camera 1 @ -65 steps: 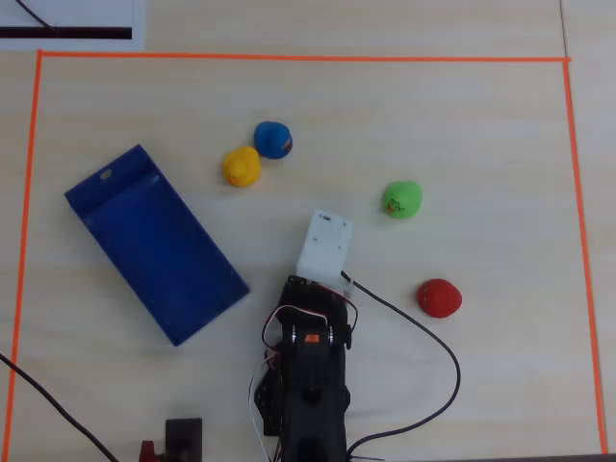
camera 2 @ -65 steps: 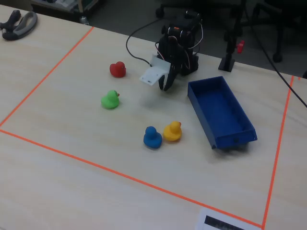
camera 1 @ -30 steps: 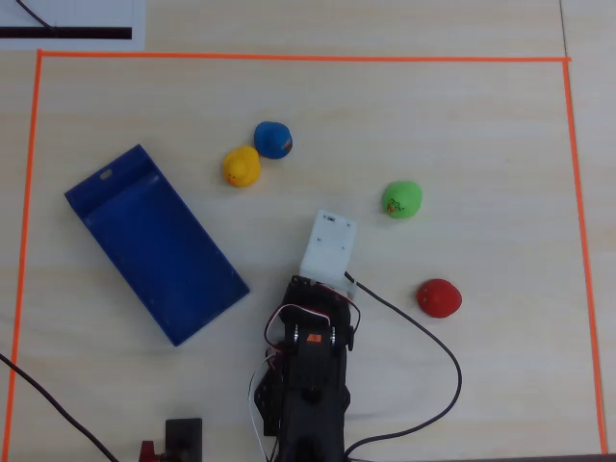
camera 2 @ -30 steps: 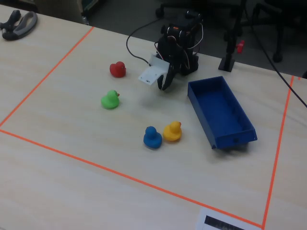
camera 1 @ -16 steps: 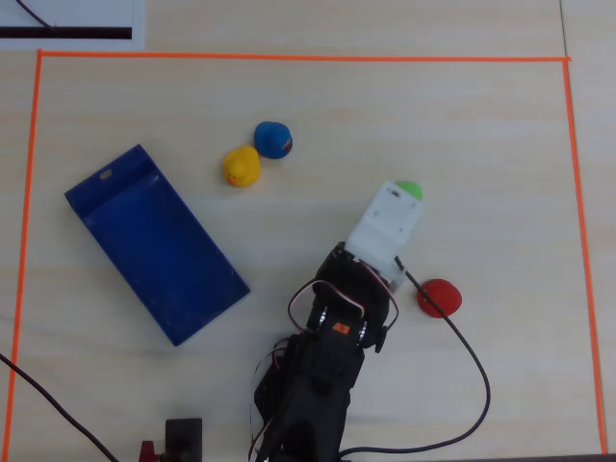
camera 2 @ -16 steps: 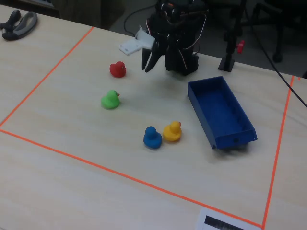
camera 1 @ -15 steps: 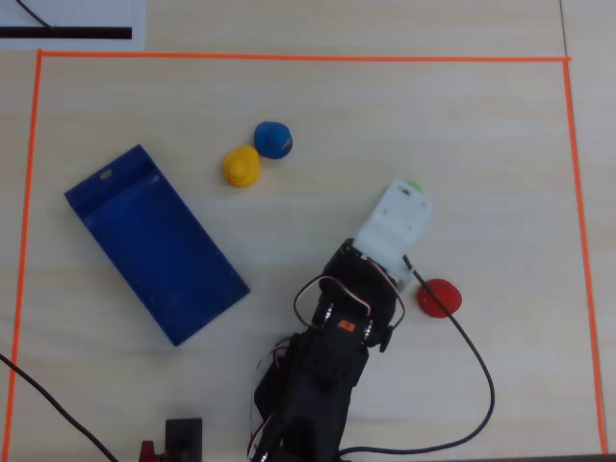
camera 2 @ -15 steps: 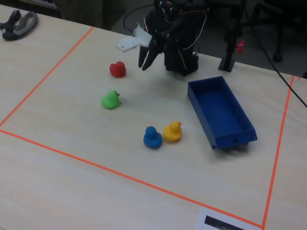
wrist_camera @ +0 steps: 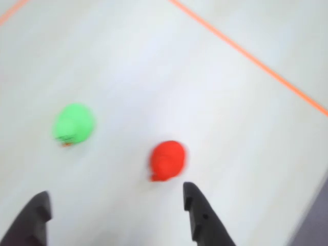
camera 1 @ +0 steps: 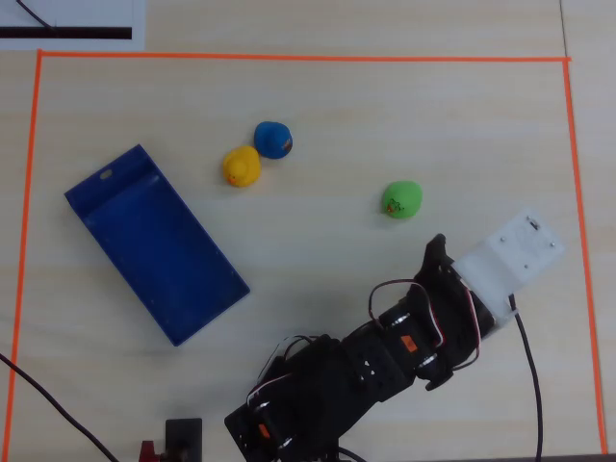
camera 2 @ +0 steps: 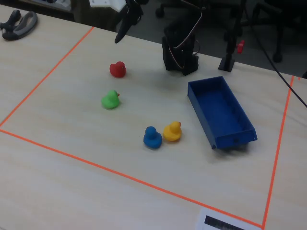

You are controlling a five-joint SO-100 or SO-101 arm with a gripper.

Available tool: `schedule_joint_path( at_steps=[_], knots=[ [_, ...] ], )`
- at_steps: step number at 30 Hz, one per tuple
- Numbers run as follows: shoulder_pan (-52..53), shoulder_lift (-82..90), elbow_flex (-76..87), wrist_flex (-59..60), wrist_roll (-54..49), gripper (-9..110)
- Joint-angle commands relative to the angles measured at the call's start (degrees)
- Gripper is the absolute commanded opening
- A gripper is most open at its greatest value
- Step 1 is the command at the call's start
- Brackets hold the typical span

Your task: Grasp red duck and put it into box.

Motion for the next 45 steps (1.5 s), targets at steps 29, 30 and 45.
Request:
schedule_joint_path(
  at_steps=[29,30,45],
  knots=[
    [5.01,-12.39,21.62,-27.77,-1.93,41],
    [5.01,-13.10,21.62,-28.92,-1.85,41],
    [5.62,-17.40,28.21,-39.46,-2.90,42]
  ],
)
